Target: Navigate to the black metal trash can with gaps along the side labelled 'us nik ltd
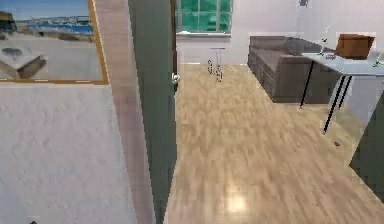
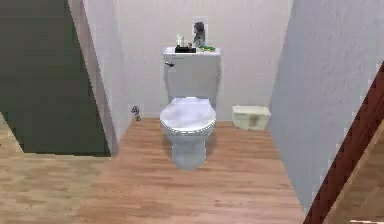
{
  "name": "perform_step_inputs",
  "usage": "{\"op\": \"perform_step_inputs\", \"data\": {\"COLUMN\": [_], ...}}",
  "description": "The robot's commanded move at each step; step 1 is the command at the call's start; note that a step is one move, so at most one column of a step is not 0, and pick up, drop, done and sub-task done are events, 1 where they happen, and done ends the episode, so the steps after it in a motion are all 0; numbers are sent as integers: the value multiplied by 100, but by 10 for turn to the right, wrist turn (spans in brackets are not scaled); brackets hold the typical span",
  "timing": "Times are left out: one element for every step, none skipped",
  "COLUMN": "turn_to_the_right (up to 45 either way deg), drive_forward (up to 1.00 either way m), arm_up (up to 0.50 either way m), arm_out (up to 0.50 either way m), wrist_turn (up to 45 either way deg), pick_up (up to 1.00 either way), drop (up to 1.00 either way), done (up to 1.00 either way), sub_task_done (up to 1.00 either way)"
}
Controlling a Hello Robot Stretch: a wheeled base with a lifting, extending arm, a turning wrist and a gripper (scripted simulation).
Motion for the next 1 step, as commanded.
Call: {"op": "perform_step_inputs", "data": {"turn_to_the_right": [-450], "drive_forward": [0], "arm_up": [0], "arm_out": [0], "wrist_turn": [0], "pick_up": [0], "drop": [0], "done": [0], "sub_task_done": [0]}}
